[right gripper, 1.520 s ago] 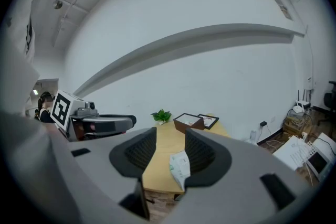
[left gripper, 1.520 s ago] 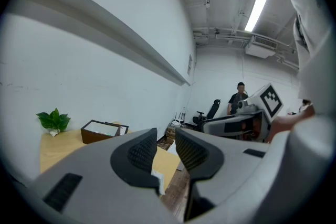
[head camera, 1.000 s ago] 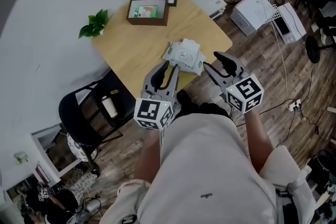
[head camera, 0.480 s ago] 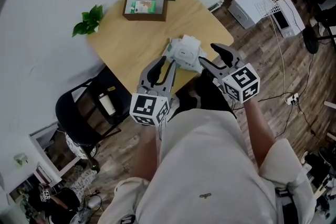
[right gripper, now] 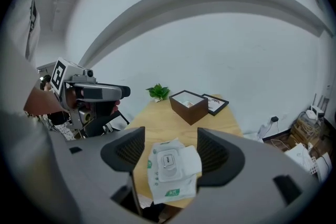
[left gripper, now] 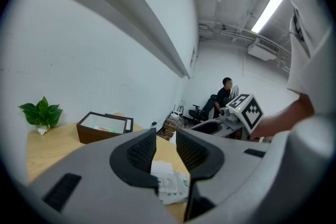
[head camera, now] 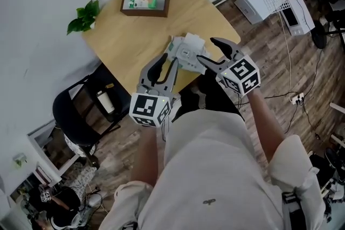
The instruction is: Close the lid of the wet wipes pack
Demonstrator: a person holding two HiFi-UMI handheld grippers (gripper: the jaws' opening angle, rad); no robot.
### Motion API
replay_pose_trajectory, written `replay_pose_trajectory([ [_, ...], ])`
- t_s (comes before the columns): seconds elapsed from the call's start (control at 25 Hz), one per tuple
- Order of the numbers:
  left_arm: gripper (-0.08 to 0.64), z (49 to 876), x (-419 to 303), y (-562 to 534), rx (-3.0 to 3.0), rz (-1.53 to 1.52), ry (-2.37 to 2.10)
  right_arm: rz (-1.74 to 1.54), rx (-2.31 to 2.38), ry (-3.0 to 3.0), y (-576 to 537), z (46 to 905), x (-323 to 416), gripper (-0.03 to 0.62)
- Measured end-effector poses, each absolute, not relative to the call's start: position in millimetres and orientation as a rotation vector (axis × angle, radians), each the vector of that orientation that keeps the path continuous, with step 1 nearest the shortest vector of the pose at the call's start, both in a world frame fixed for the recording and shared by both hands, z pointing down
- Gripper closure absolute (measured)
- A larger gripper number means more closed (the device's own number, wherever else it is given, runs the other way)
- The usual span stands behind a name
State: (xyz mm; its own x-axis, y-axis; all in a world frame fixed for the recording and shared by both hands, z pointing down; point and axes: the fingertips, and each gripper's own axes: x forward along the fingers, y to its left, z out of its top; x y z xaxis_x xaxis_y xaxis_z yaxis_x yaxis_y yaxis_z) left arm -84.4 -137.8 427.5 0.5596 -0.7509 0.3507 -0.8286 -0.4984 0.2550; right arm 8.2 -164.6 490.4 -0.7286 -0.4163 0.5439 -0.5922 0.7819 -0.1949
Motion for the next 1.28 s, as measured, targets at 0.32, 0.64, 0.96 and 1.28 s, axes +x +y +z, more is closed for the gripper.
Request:
replay_pose_trajectory([
  [0.32,0.462,444.5,-80.7,-150.6,2.381,0.313,-1.276,0.539,0.665,-2.461,-181.3,535.4,5.4,0.265],
  [0.64,0.462,461.6,-78.4,-160.3,2.350,0.353,-1.280,0.583,0.602,-2.421,-194.6,576.6,1.0,0.255],
  [0.96,0.462,478.9,-77.8,-152.4,2.305,0.375,-1.299,0.610,0.545,-2.376,-201.4,615.2,-6.8,0.255],
  [1.28,0.462,486.5,-86.7,-144.1,2.259,0.376,-1.337,0.647,0.499,-2.325,-202.5,646.7,-10.1,0.258],
])
